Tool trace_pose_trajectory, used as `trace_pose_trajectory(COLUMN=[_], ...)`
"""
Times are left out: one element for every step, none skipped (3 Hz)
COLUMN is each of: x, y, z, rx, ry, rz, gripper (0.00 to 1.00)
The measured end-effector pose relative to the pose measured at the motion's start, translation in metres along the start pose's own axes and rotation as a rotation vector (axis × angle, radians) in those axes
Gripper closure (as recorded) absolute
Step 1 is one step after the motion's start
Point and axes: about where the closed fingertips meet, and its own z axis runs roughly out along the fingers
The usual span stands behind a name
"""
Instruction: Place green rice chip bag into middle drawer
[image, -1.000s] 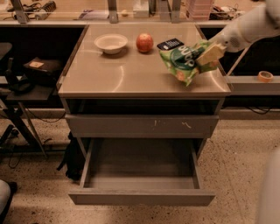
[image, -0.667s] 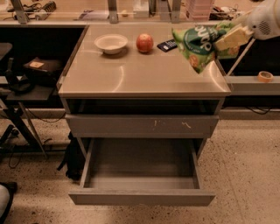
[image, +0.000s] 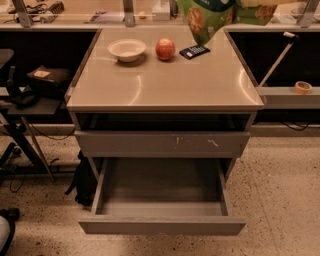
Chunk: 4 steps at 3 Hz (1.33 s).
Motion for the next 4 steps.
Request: trace_pose_trajectory(x=[-0.004, 0.023, 0.116, 0.207], y=[0.003, 0.023, 0.025, 0.015], z=[-0.001, 0.004, 0.019, 0.041], rx=[0.001, -0.012, 0.033, 0.102], ry=[-0.005, 0.035, 0.160, 0.293], rz=[0.001, -0.003, -0.005, -0.015], gripper=[1.00, 1.00, 1.00, 1.00])
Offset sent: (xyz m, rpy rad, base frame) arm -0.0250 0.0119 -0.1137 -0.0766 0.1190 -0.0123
